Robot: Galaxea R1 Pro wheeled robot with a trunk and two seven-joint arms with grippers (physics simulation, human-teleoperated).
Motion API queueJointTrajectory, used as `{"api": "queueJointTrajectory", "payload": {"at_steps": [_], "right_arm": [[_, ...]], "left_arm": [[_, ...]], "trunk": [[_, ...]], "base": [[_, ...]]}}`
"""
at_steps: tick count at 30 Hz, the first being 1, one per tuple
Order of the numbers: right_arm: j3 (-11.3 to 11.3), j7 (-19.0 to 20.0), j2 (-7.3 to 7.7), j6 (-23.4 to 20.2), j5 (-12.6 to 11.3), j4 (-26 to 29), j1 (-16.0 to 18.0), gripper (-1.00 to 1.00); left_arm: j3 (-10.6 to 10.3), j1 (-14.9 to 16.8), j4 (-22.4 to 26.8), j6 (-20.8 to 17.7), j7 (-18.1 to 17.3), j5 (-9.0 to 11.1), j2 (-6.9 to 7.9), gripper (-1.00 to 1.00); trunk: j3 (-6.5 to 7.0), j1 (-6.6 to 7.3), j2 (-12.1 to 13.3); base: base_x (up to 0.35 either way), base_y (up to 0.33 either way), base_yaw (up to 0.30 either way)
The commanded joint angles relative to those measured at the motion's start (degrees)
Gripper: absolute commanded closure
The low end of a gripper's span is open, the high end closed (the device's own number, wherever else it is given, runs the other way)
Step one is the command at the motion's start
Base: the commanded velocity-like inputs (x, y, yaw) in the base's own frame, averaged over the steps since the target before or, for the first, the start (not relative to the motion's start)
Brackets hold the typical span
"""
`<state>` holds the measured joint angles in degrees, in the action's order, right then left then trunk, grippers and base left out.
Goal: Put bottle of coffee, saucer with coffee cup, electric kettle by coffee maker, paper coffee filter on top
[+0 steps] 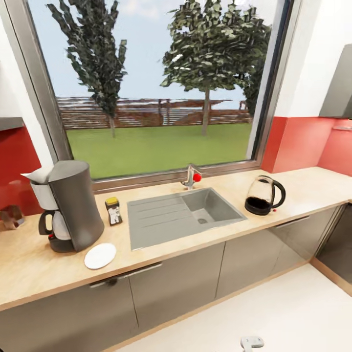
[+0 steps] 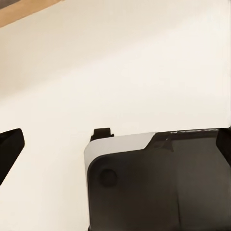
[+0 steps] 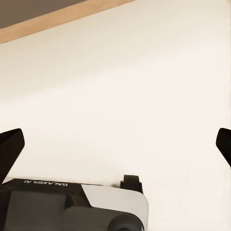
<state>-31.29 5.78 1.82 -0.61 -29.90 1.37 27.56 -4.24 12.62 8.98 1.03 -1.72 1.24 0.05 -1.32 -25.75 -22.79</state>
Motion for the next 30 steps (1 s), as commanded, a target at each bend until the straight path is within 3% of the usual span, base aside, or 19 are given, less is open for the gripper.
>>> {"api": "queueJointTrajectory", "payload": {"at_steps": [1, 30], "right_arm": [[-0.5, 0.2, 0.03, -0.1, -0.6, 0.0, 0.0, -1.00], [-0.4, 0.2, 0.11, -0.1, -0.7, 0.0, 0.0, -1.00]], "left_arm": [[-0.4, 0.0, 0.0, 0.1, 0.0, 0.1, 0.03, -1.00], [-0.4, 0.0, 0.0, 0.1, 0.1, 0.2, 0.30, -1.00]], "trunk": [[-0.13, -0.03, -0.1], [-0.13, -0.03, -0.1]], "base": [[0.016, -0.273, -0.268], [0.213, -0.214, -0.268]]}}
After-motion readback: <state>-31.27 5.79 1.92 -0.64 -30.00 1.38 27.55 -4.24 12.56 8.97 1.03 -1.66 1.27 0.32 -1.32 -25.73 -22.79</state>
